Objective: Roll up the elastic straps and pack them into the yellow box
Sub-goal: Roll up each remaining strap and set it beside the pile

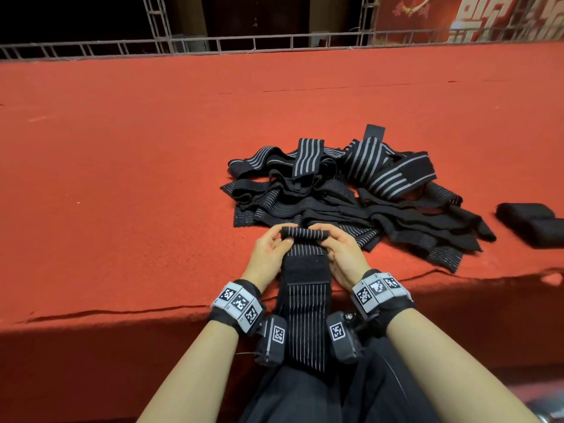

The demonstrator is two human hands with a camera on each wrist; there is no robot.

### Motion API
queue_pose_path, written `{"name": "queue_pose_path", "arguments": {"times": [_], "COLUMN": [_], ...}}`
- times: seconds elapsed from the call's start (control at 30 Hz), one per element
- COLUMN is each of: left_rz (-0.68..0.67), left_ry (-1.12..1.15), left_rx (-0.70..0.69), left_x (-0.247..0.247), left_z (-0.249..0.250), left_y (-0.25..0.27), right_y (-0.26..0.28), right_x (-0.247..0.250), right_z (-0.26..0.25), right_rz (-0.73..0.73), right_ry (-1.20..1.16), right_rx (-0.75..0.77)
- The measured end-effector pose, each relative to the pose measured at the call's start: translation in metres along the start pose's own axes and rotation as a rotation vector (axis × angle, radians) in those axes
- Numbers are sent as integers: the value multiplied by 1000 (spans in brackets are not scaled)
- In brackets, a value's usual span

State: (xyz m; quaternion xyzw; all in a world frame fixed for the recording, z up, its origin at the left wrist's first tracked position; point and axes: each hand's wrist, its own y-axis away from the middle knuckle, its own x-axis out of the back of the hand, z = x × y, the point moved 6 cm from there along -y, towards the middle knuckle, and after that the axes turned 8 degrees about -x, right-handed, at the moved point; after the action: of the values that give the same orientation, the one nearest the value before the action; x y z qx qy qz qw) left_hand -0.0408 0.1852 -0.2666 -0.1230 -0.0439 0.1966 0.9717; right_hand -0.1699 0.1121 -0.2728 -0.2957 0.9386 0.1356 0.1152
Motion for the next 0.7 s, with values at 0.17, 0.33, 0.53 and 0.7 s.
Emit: {"name": "queue_pose_path", "arguments": {"times": [0.17, 0.33, 0.53, 0.7], "left_rz": [0, 24, 64, 88], "left_ry": [54, 73, 117, 93], "left_rx": [46, 12, 31, 21], "left_x": [0, 0, 7, 7], "left_z": [1, 3, 1, 2], "left_y": [4, 4, 4, 4], "right_y": [2, -1, -5, -5], "right_x": [-1, -2, -5, -7], "right_z": [-2, 0, 2, 4], "right_rz": [20, 12, -21, -36], "right_ry": [-12, -8, -134, 65], "right_rx": [40, 44, 0, 66]}}
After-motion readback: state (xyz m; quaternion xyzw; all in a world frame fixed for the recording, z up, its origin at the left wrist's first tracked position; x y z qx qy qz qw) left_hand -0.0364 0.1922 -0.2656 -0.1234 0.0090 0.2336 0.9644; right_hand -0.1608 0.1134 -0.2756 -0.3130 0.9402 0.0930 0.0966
